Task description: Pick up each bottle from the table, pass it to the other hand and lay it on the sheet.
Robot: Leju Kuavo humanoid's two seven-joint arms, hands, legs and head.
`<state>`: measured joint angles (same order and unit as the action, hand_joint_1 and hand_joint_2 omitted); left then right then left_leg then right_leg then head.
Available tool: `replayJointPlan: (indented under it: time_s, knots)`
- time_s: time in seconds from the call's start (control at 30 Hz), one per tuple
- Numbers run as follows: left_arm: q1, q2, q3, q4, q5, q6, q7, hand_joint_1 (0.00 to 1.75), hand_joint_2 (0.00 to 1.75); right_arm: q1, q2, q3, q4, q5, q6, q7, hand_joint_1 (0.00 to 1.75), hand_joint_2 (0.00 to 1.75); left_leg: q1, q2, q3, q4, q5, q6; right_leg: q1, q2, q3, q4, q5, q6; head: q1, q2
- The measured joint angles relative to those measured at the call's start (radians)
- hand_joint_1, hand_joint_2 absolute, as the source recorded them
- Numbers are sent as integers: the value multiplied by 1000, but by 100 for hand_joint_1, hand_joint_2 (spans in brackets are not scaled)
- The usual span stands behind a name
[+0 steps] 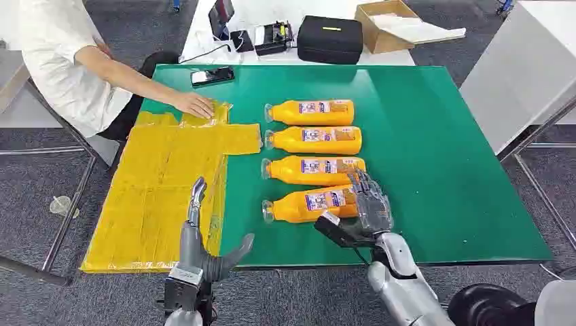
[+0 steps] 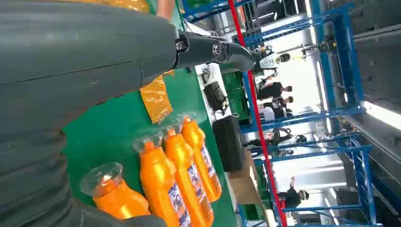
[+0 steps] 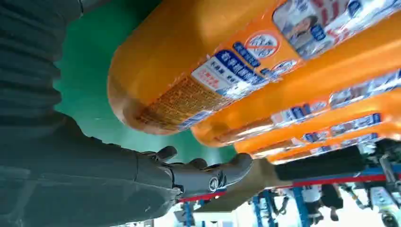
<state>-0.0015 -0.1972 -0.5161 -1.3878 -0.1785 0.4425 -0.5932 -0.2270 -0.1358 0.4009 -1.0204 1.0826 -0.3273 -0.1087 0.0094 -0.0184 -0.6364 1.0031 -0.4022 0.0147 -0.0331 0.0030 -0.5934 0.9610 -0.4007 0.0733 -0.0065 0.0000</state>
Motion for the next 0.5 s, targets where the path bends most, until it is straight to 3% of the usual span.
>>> replayJointPlan:
  time_s: [0.5]
  knots:
    - [1, 0, 0, -3, 8, -8, 21, 0, 175, -26, -12, 75, 51, 13, 57, -10, 0, 175, 0, 0, 0, 0, 0, 0, 0, 0, 0, 0, 0, 0, 0, 0]
